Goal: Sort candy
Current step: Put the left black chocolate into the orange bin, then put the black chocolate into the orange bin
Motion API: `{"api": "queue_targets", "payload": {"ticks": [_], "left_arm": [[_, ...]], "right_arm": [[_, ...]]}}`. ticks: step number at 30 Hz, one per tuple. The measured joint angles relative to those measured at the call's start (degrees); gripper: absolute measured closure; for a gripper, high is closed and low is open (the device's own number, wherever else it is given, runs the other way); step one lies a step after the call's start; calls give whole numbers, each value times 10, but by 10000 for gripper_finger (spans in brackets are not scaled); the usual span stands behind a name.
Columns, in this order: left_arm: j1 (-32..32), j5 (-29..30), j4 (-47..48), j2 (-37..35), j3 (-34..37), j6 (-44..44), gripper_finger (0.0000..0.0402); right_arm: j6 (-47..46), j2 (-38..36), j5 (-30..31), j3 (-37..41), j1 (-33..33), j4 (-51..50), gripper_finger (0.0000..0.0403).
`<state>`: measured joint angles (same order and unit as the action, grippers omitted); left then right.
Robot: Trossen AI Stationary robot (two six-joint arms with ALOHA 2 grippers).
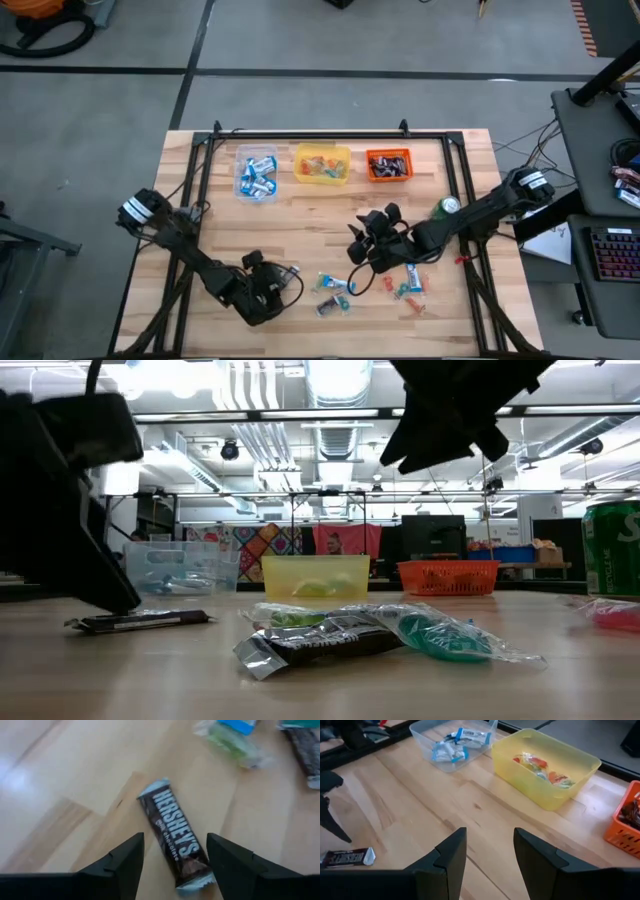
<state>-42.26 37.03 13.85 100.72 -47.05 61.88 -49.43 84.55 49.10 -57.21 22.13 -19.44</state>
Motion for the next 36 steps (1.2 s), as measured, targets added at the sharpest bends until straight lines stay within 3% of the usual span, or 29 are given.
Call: {"api": "queue_targets", "payload": {"ticks": [10, 22, 30, 36], "left_arm": [[-8, 38, -11, 65, -3, 48, 212], [-11, 38, 6, 59, -3, 48, 364], [-13, 35, 27, 0, 3, -11, 364], [-14, 71, 27, -37, 4, -66, 366]], "right_arm": [[0, 39, 0, 0, 0, 18, 248], [57, 81, -23, 0, 0, 103, 248], [100, 84, -74, 0, 0, 150, 248], [97, 97, -156, 0, -5, 237, 248]]}}
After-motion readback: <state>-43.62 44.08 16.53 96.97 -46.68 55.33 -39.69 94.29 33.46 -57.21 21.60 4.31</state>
